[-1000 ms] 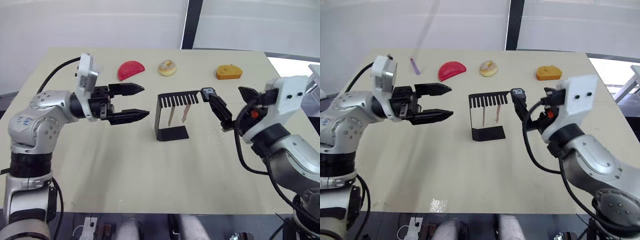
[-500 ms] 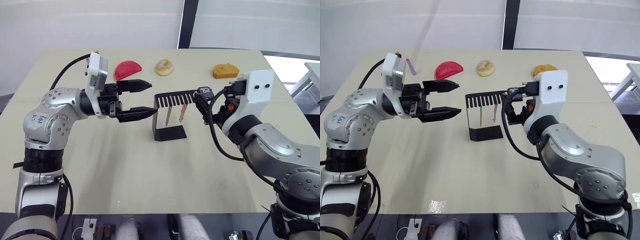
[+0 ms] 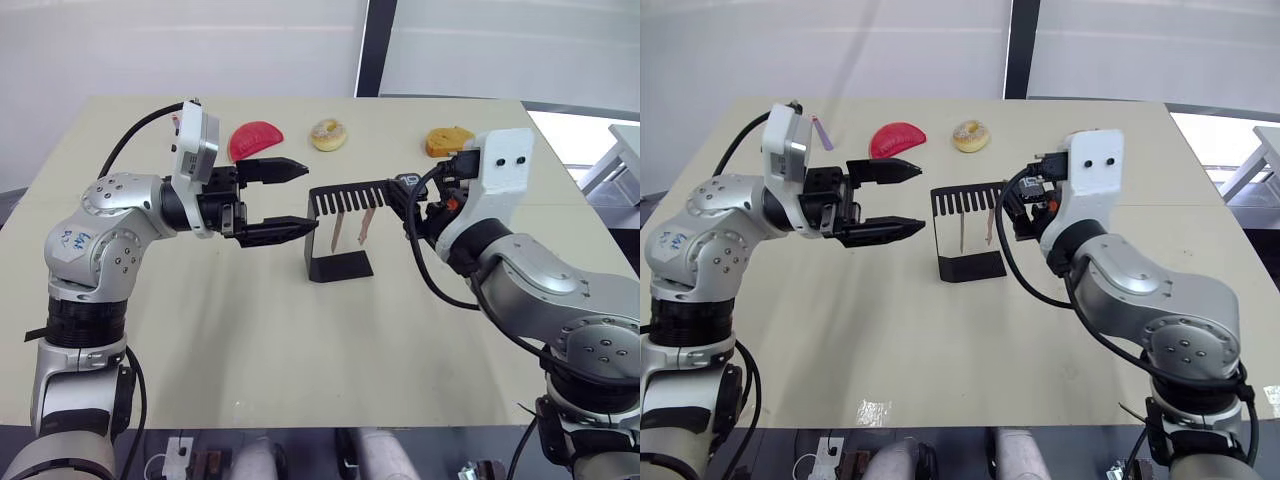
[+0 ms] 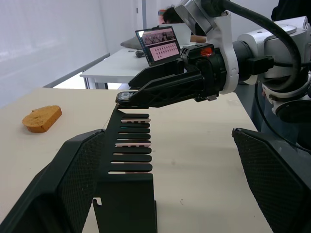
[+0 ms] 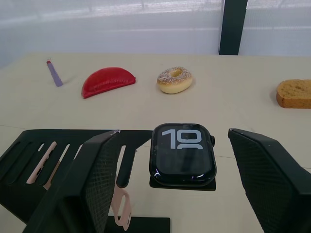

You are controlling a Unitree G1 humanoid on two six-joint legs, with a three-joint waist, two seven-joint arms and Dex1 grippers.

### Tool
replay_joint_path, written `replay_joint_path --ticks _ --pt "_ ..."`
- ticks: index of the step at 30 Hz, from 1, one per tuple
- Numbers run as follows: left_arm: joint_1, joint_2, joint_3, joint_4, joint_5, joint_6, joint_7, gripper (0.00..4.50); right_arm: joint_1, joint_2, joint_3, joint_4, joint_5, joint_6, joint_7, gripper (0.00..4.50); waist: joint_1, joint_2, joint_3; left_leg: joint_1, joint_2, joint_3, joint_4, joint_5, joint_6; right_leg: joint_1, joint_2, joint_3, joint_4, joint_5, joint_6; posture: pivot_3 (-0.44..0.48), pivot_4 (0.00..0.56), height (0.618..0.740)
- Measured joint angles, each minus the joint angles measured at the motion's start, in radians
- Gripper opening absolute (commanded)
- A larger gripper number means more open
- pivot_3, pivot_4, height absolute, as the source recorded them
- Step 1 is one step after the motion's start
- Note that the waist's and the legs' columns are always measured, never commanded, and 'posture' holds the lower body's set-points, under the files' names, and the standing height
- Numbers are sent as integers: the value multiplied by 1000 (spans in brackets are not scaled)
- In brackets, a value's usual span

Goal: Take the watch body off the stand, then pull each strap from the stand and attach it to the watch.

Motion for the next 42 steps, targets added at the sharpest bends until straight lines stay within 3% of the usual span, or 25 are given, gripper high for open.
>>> replay_joint_path --ticks 22,25,28,42 --pt "6 1 2 -6 0 -2 15 4500 -13 30 27 48 -87 1 61 3962 0 0 0 0 0 0 0 0 0 0 0 0 0 0 0 0 150 737" --pt "8 1 3 -7 0 -2 19 4500 -13 35 27 48 -96 3 66 3162 0 0 0 0 0 0 0 0 0 0 0 0 -1 0 0 0 150 737" --pt "8 0 4 -9 0 -2 22 4500 -13 36 26 48 -103 11 69 1632 0 0 0 0 0 0 0 0 0 0 0 0 -1 0 0 0 150 737" --pt "8 0 6 -31 -2 -2 23 4500 -47 9 -6 35 -60 39 97 1598 0 0 0 -1 0 0 -1 0 0 -1 0 0 -1 0 0 0 150 737"
